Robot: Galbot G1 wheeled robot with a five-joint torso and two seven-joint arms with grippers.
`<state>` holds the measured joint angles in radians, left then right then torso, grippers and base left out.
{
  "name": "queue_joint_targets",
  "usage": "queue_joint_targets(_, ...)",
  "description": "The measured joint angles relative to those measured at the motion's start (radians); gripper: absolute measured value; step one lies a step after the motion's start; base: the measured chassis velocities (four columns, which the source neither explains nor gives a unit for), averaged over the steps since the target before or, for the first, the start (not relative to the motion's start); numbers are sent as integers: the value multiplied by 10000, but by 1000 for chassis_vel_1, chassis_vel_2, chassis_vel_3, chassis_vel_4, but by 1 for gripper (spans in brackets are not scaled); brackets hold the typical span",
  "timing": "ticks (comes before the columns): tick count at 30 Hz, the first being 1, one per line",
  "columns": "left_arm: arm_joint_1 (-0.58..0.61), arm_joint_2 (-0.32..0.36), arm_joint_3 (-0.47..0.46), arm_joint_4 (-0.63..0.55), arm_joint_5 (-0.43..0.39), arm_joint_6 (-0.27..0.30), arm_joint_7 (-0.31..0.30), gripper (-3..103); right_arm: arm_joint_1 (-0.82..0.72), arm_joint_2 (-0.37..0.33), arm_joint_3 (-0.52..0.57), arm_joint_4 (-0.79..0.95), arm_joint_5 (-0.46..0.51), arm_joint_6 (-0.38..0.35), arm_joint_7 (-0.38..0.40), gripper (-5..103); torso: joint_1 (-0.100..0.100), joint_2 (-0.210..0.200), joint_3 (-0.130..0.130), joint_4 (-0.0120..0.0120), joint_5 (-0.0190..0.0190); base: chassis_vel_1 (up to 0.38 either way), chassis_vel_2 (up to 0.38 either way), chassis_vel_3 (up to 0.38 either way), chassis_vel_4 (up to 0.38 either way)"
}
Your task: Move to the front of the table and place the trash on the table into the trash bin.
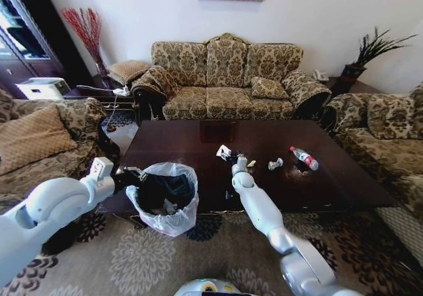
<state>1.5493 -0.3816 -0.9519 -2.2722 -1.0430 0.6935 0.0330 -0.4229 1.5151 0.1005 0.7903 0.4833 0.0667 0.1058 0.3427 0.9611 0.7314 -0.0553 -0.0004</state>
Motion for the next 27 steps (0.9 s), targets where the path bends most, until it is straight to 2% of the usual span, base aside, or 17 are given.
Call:
queue_joint_targets(3, 0, 0, 0, 0, 0, 0, 2, 2, 458, 215, -4, -756, 219, 45, -209, 89, 1, 0, 0, -1, 3, 0, 0, 0, 0)
queue_joint_targets(5, 0, 0, 0, 0, 0, 0, 0, 2, 507, 229, -3, -814, 234, 3, -237, 89, 1, 0, 0, 0, 2, 0, 0, 0, 0)
queue_joint_targets(6, 0, 0, 0, 0, 0, 0, 0, 2, 568, 248, -8, -888, 275, -211, -288, 79, 1, 0, 0, 0, 1, 0, 0, 0, 0)
queue_joint_targets(8, 0, 0, 0, 0, 0, 0, 0, 2, 589, 257, -20, -930, 322, -294, -295, 79, 0, 0, 0, 0, 2, 0, 0, 0, 0)
queue_joint_targets(10, 0, 0, 0, 0, 0, 0, 0, 2, 613, 271, -16, -988, 362, -419, -287, 68, 0, 0, 0, -2, 2, 0, 0, 0, 0)
queue_joint_targets(11, 0, 0, 0, 0, 0, 0, 0, 2, 613, 271, -16, -988, 362, -419, -287, 68, 0, 0, 0, -2, 2, 0, 0, 0, 0)
queue_joint_targets(14, 0, 0, 1, 0, 0, 0, 0, 2, 604, 236, 0, -990, 363, -581, -217, 51, 0, 0, 0, -1, 2, 0, 0, 0, 0)
queue_joint_targets(15, 0, 0, 1, 0, 0, 0, 0, 2, 604, 236, 0, -990, 363, -581, -217, 51, 0, 0, 0, -1, 2, 0, 0, 0, 0)
queue_joint_targets(19, 0, 0, 0, 0, 0, 0, 0, 2, 495, 97, 20, -951, 443, -708, -186, 30, 0, 1, -1, -2, 2, 0, 0, 0, 0)
queue_joint_targets(20, 0, 0, 0, 0, 0, 0, 0, 2, 495, 97, 20, -951, 443, -708, -186, 30, 0, 1, -1, -2, 2, 0, 0, 0, 0)
queue_joint_targets(21, 0, 0, 0, 0, 0, 0, 0, 2, 474, 64, 25, -943, 475, -725, -186, 24, -1, 1, -1, -2, 2, 0, 0, 0, 0)
queue_joint_targets(22, 0, 0, 0, 0, 0, 0, 0, 2, 474, 64, 25, -943, 475, -725, -186, 24, -1, 1, -1, -2, 2, 0, 0, 0, 0)
queue_joint_targets(26, 0, 0, 0, 0, 0, 0, 0, 2, 403, 0, 34, -877, 575, -747, -191, 10, 0, 1, -1, -1, 2, 0, 0, 0, 0)
queue_joint_targets(27, 0, 0, 0, 0, 0, 0, 0, 2, 403, 0, 34, -877, 575, -747, -191, 10, 0, 1, -1, -1, 2, 0, 0, 0, 0)
